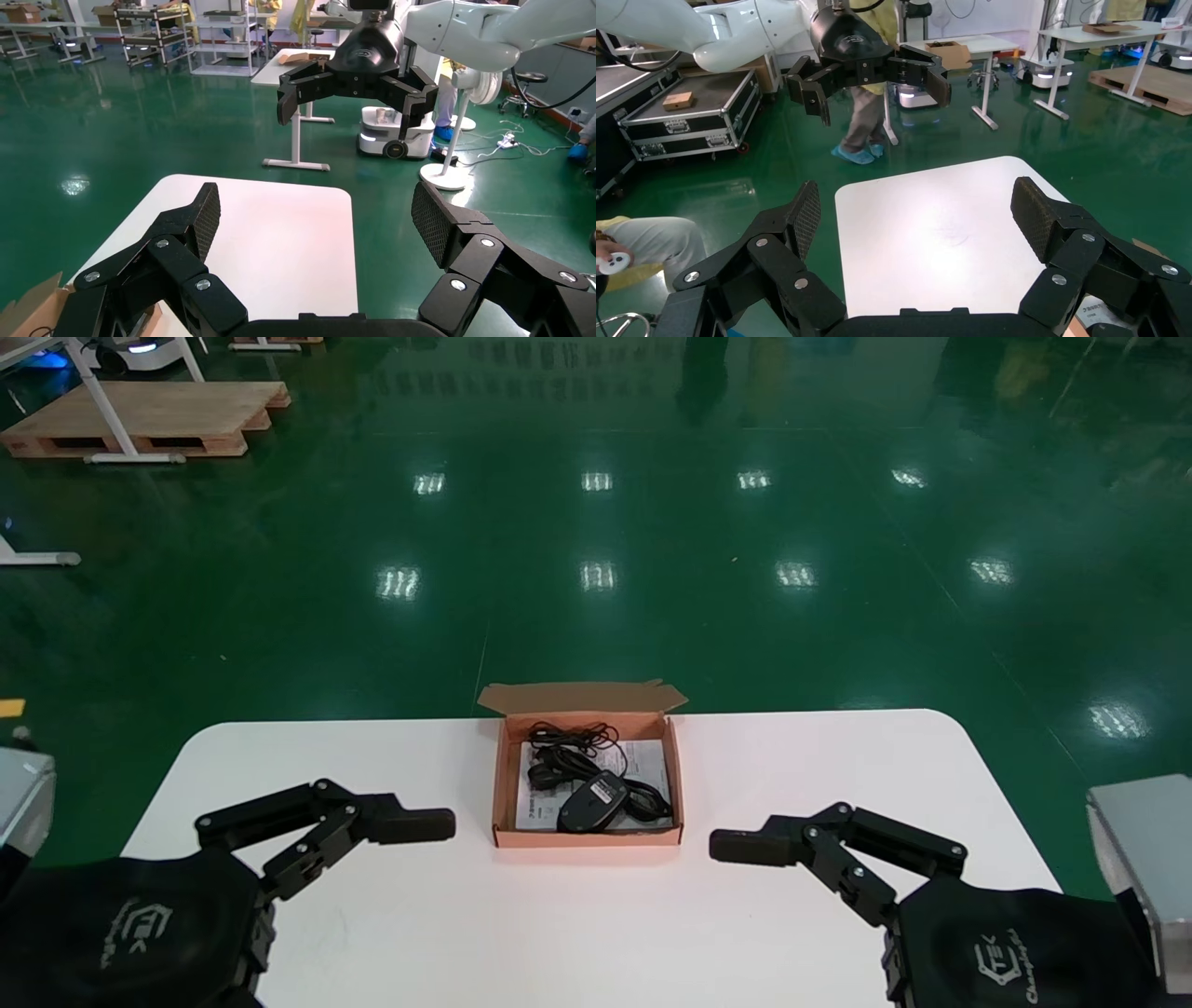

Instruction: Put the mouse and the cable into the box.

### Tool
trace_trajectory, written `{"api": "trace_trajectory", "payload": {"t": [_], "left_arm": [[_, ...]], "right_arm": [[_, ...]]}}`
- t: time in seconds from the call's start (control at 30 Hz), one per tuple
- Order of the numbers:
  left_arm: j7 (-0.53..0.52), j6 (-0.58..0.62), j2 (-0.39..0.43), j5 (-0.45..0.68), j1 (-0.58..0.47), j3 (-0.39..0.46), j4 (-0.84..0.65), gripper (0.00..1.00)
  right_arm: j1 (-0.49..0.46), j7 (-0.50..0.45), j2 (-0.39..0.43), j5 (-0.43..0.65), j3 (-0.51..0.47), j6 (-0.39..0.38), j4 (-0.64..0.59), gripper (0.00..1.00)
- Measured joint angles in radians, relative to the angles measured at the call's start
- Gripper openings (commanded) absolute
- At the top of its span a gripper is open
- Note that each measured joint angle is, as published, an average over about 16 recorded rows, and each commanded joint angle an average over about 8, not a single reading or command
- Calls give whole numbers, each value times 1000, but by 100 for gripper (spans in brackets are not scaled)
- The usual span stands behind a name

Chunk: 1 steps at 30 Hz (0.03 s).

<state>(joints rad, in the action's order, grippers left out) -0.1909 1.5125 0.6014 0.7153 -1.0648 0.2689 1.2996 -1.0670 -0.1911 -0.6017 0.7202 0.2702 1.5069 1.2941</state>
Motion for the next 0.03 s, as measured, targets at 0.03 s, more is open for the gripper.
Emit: {"api": "trace_trajectory", "payload": {"t": [0.03], "left_arm": [[0, -1, 0, 1, 0, 1, -1, 100]], "right_arm": [[0, 0, -1, 1, 1, -1, -1, 100]]}}
